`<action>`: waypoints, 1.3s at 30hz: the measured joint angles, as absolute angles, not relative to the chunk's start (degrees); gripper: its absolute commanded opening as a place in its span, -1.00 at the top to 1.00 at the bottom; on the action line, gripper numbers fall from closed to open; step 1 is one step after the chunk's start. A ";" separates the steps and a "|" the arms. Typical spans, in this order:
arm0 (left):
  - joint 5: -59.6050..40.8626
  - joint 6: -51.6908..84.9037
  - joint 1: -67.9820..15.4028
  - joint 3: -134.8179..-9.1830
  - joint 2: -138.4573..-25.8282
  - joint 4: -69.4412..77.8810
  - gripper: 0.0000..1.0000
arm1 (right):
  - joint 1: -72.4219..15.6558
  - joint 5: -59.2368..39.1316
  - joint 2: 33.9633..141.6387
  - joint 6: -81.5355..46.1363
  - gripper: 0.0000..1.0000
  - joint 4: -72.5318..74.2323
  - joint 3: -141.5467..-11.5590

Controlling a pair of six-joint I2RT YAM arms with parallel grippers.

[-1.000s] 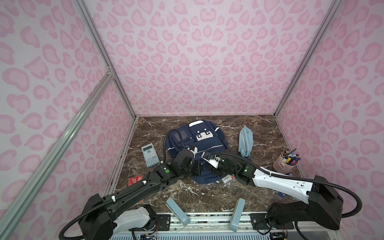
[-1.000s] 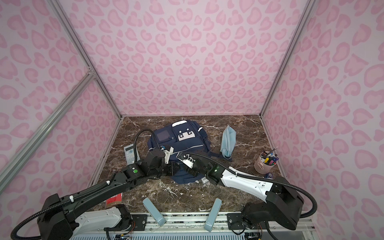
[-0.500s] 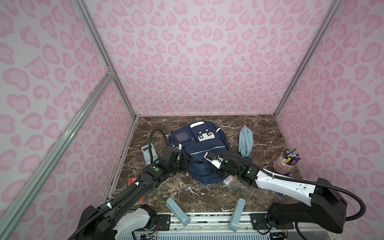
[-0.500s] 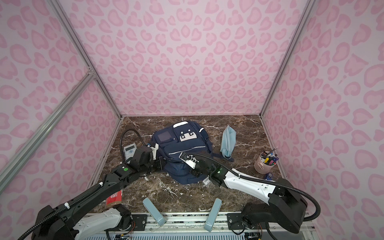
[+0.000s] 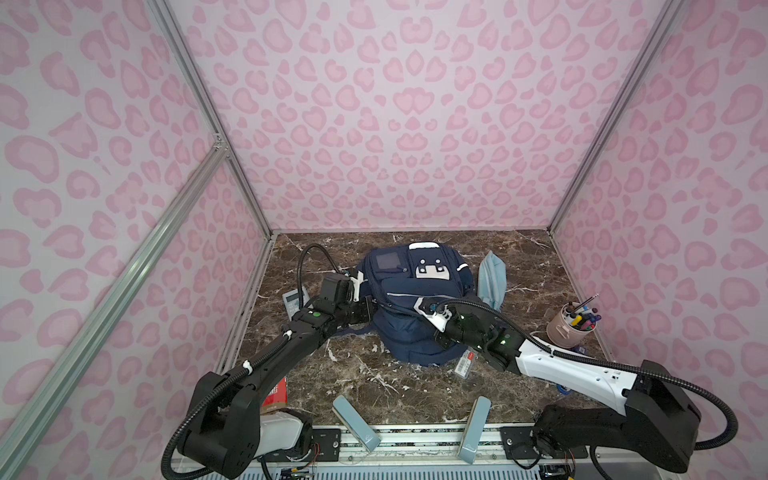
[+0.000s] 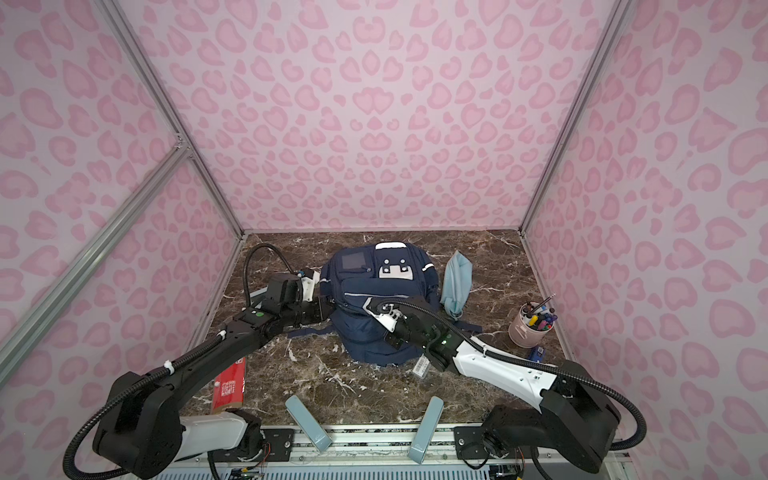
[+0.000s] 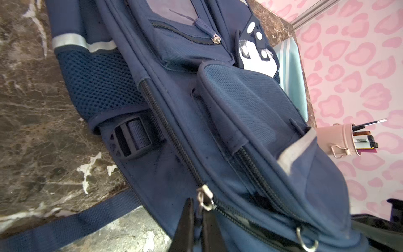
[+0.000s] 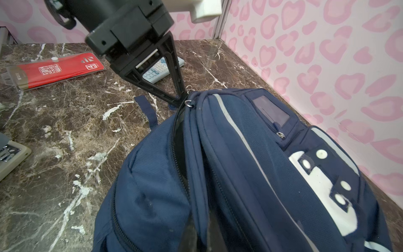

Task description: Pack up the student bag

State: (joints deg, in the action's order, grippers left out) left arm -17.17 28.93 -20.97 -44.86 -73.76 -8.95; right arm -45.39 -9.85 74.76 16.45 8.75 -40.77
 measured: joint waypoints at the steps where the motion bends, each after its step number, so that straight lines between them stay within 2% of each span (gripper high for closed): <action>1: -16.53 28.95 -21.04 -44.42 -72.93 -8.88 0.94 | -45.39 -9.32 76.03 16.01 1.00 8.56 -41.71; 9: -10.59 30.20 -24.95 -43.05 -68.55 -10.46 0.94 | -47.66 -1.39 83.05 14.66 1.00 4.97 -48.51; 12: -9.50 29.50 -23.11 -44.53 -69.97 -13.28 0.92 | -46.83 -3.68 81.73 16.05 1.00 4.73 -47.64; 16: -15.27 28.58 -18.63 -44.03 -72.12 -12.53 0.87 | -44.84 -9.63 79.57 17.78 1.00 6.55 -46.37; 18: -17.21 28.32 -17.80 -43.57 -72.75 -11.73 0.72 | -44.25 -11.70 79.50 18.31 1.00 6.20 -46.39; 23: -16.16 28.62 -17.08 -42.74 -71.20 -11.44 0.51 | -43.79 -13.72 81.67 18.92 1.00 2.42 -49.95; 28: -9.13 29.80 -16.23 -42.72 -67.75 -12.80 -0.11 | -45.89 -11.66 83.94 18.59 0.97 0.62 -51.68; 32: -6.96 30.11 -16.51 -42.72 -63.42 -15.51 -0.48 | -48.21 -8.99 86.67 17.12 -0.09 -0.97 -54.02; 33: -6.55 30.33 -16.62 -42.78 -62.08 -16.38 -0.53 | -48.27 -8.38 86.78 16.67 -0.26 -1.52 -54.65; 34: -6.04 30.37 -16.99 -42.98 -60.62 -17.39 -0.57 | -48.27 -7.14 86.63 15.05 -0.54 -2.70 -55.51; 35: -5.50 30.33 -17.47 -43.31 -59.24 -18.44 -0.64 | -48.23 -5.76 86.11 13.15 -0.90 -3.88 -56.18; 36: -5.02 30.17 -18.22 -43.62 -58.00 -19.29 -0.70 | -48.16 -4.56 85.21 11.11 -1.00 -4.91 -56.45; 39: -5.72 28.75 -22.11 -44.23 -54.92 -20.56 -0.81 | -48.05 -0.78 79.88 4.75 -1.00 -7.88 -55.09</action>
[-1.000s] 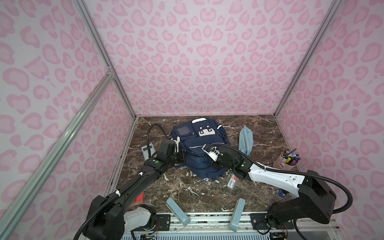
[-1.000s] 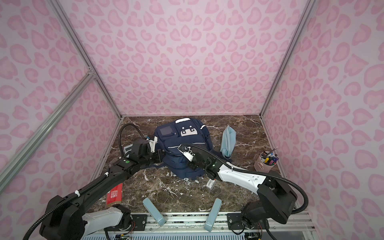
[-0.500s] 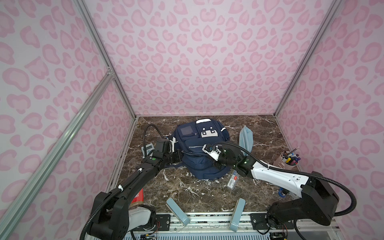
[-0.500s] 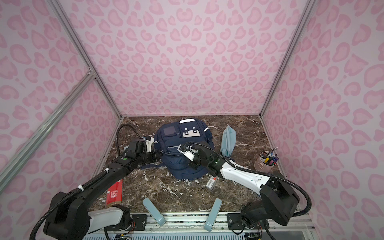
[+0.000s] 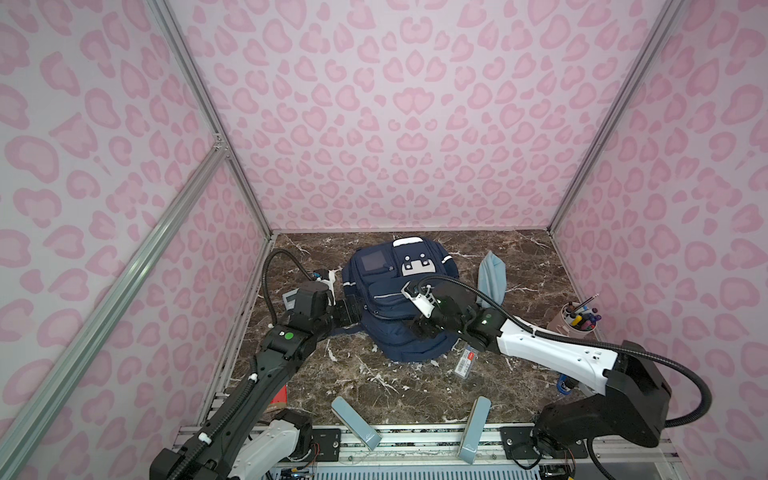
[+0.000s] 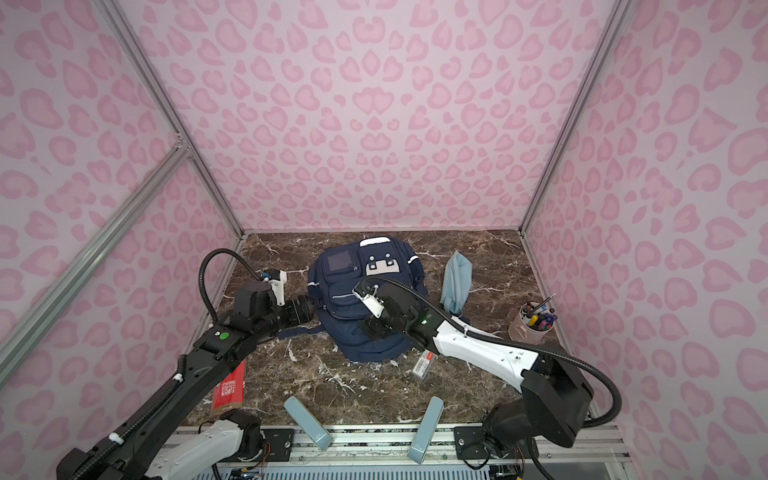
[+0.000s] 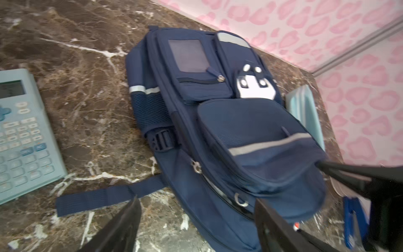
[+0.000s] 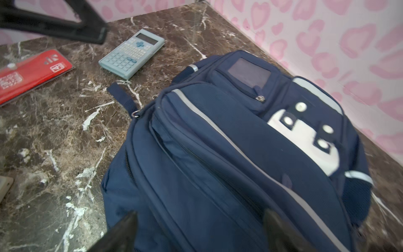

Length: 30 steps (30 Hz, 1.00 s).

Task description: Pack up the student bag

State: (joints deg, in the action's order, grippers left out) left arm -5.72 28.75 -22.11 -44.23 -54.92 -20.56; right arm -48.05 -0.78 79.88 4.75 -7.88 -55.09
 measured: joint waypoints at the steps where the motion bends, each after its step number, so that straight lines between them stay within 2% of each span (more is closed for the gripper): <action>1: -5.85 28.03 -24.03 -44.51 -54.78 -20.86 -0.81 | -47.83 1.13 77.62 2.09 -1.00 -8.69 -54.06; 5: -4.29 23.11 -33.76 -48.14 -59.83 -22.22 -0.64 | -42.96 4.82 69.93 -6.17 -1.00 -11.94 -50.48; 8: -2.02 18.09 -40.12 -52.66 -66.15 -22.92 -0.62 | -35.44 5.26 66.67 -11.62 -1.00 -13.54 -48.99; 14: 5.43 7.77 -47.29 -63.99 -82.96 -25.26 -0.65 | -20.32 1.87 69.41 -17.32 -1.00 -17.17 -50.74; 19: 8.12 2.02 -49.95 -71.22 -93.69 -26.15 -0.64 | -10.66 -1.85 74.06 -19.49 -1.00 -18.79 -51.22; 20: 8.82 1.41 -50.19 -72.64 -95.66 -26.57 -0.49 | -9.85 -2.22 75.31 -19.84 -0.99 -18.98 -51.46; 21: 9.39 1.10 -50.26 -73.84 -97.32 -26.76 -0.23 | -9.41 -2.66 76.64 -19.90 -0.97 -19.18 -51.88; 22: 10.02 0.62 -50.30 -75.26 -99.02 -27.27 0.18 | -9.08 -2.96 78.37 -19.90 -0.93 -19.20 -52.40; 23: 10.61 0.30 -50.30 -76.66 -100.51 -27.73 0.77 | -8.82 -3.09 80.42 -19.92 -0.85 -19.27 -53.19; 24: 10.90 0.16 -50.30 -77.71 -101.51 -27.81 0.92 | -8.56 -3.25 82.19 -19.94 -0.75 -19.42 -53.93; 30: 10.76 1.56 -49.76 -79.94 -100.55 -28.97 0.93 | -6.35 -2.94 94.00 -20.56 -0.01 -19.88 -57.93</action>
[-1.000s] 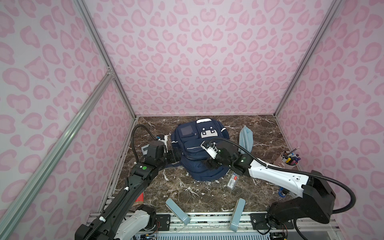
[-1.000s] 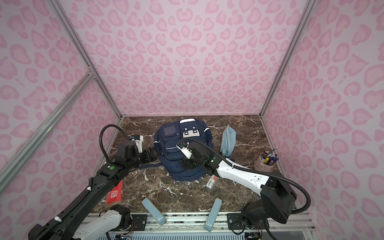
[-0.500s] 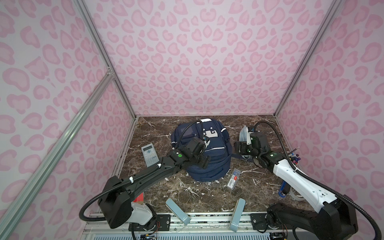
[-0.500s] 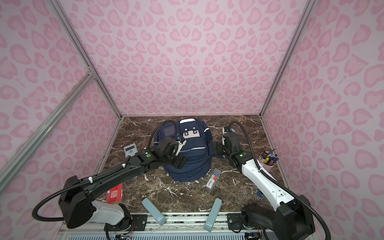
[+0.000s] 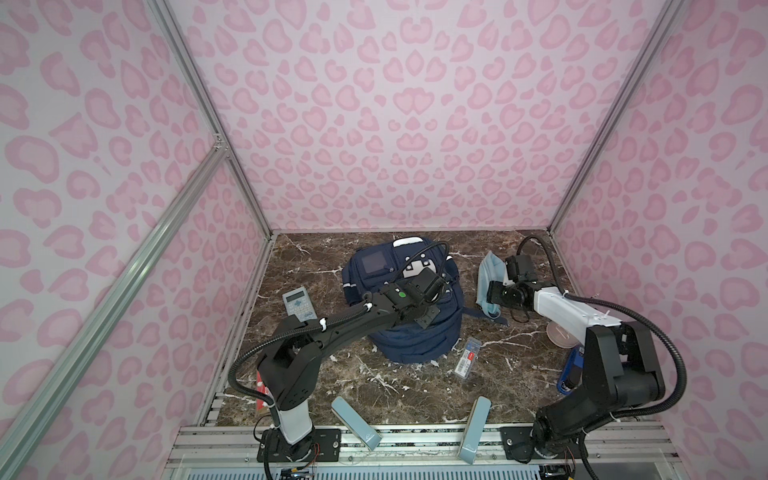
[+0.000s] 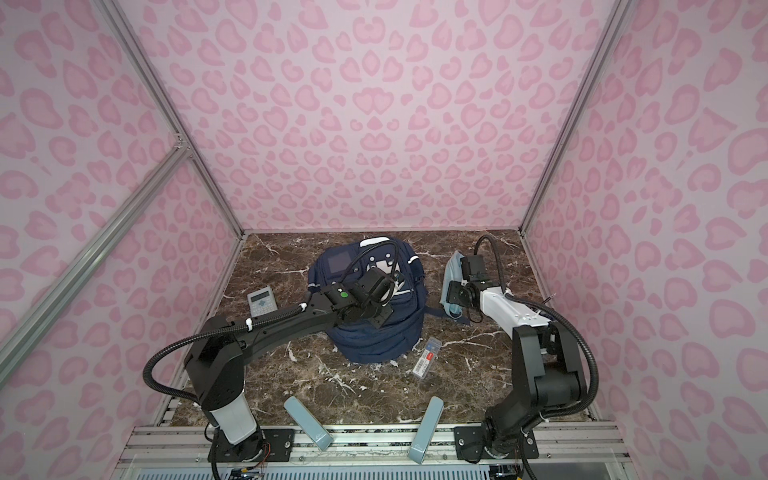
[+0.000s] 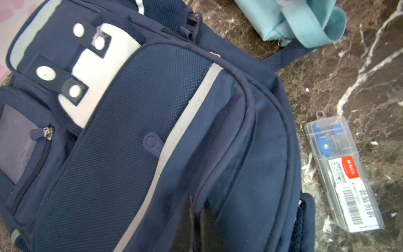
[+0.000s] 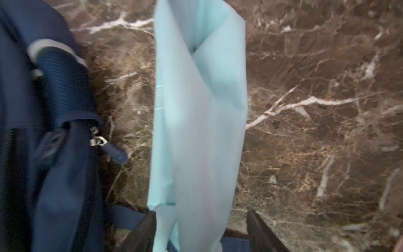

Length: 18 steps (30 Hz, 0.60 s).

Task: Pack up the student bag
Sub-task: 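Grasp the mint-green fabric pouch with the right gripper and lift it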

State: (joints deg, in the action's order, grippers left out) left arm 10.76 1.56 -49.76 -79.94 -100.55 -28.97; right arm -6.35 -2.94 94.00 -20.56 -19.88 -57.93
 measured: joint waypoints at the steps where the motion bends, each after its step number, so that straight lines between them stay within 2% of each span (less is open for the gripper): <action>1: 10.35 2.59 -49.10 -79.92 -99.18 -28.99 0.93 | -6.07 -2.70 95.81 -20.34 0.11 -20.10 -58.81; 6: 6.94 8.51 -44.62 -77.38 -90.00 -27.16 0.93 | -6.11 -1.91 99.07 -18.98 0.98 -20.45 -60.16; 12: 2.17 14.52 -41.25 -75.99 -86.39 -26.89 0.93 | -8.82 -1.83 88.09 -17.76 1.00 -22.63 -57.04; 18: 0.43 17.08 -39.53 -78.41 -87.07 -27.73 0.93 | -14.90 -6.39 74.22 -16.82 1.00 -26.70 -55.70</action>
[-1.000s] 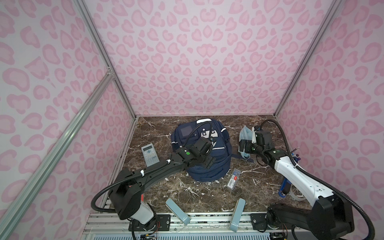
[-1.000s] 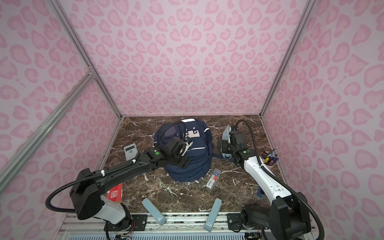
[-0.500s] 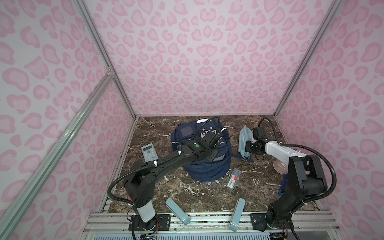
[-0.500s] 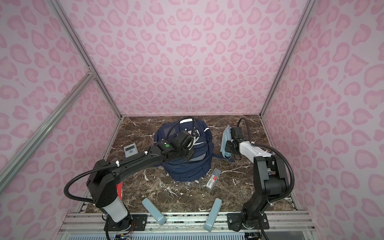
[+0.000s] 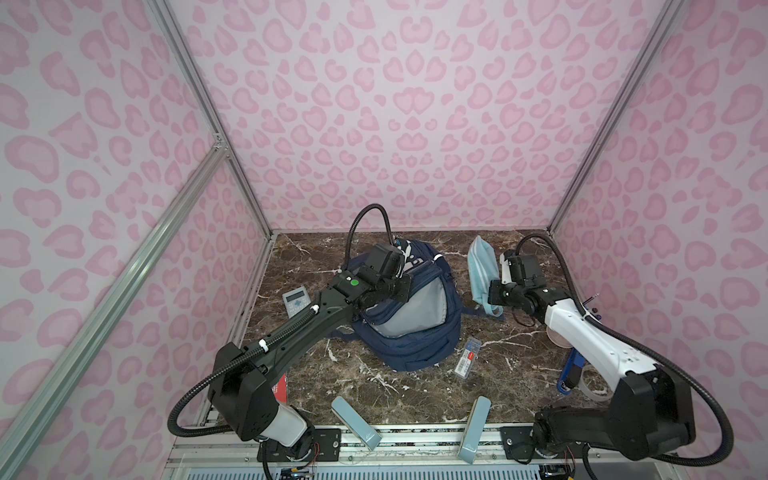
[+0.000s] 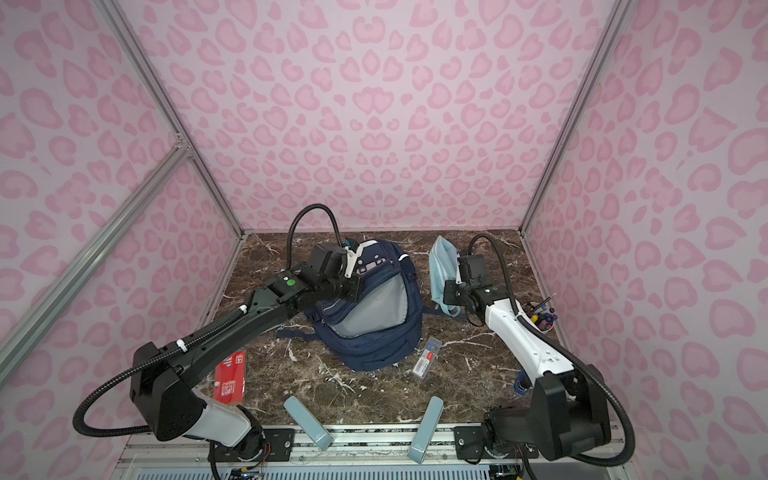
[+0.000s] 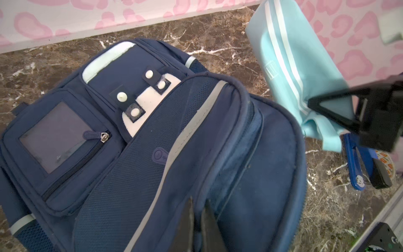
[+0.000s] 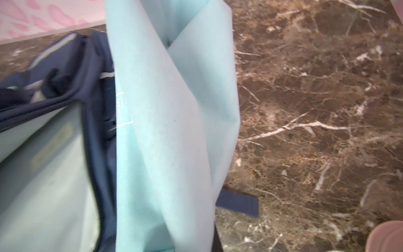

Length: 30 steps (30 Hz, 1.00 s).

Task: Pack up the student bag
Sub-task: 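Grasp the mint-green fabric pouch with the right gripper and lift it, then push the mint pouch into the bag with the right gripper while the left holds it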

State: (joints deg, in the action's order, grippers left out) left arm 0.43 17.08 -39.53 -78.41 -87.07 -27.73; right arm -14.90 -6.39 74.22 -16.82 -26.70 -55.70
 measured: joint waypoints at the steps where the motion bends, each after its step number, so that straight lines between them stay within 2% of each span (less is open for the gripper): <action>1: 0.49 17.10 -39.46 -79.35 -87.33 -27.99 0.93 | -16.29 -7.44 72.34 -16.86 1.00 -27.73 -54.98; 7: 1.23 16.80 -39.05 -83.20 -88.27 -30.65 0.93 | -28.93 -11.99 64.60 -18.52 1.00 -32.88 -49.41; 11: 1.37 16.38 -38.94 -85.06 -88.60 -31.79 0.93 | -36.75 -14.66 64.16 -20.47 1.00 -30.17 -46.98; 23: -3.11 13.61 -38.96 -86.06 -86.94 -32.95 0.93 | -41.65 -18.85 91.39 -26.35 1.00 -17.58 -61.65; 24: -3.20 13.50 -38.96 -86.04 -86.74 -32.95 0.93 | -42.17 -18.28 92.33 -27.22 0.87 -15.86 -61.82; 26: -3.57 13.39 -38.87 -85.97 -86.32 -32.95 0.93 | -43.31 -16.75 94.35 -29.76 0.27 -11.38 -61.84; 27: -3.88 13.39 -38.85 -85.91 -86.13 -32.95 0.93 | -43.72 -15.70 95.20 -30.59 0.07 -9.69 -61.93; 29: -4.69 13.39 -38.83 -85.58 -85.60 -32.97 0.93 | -44.60 -12.53 97.65 -31.94 -0.17 -5.96 -62.94; 30: -4.84 13.39 -38.83 -85.34 -85.34 -32.93 0.93 | -44.82 -11.46 98.37 -32.80 -0.20 -4.78 -63.24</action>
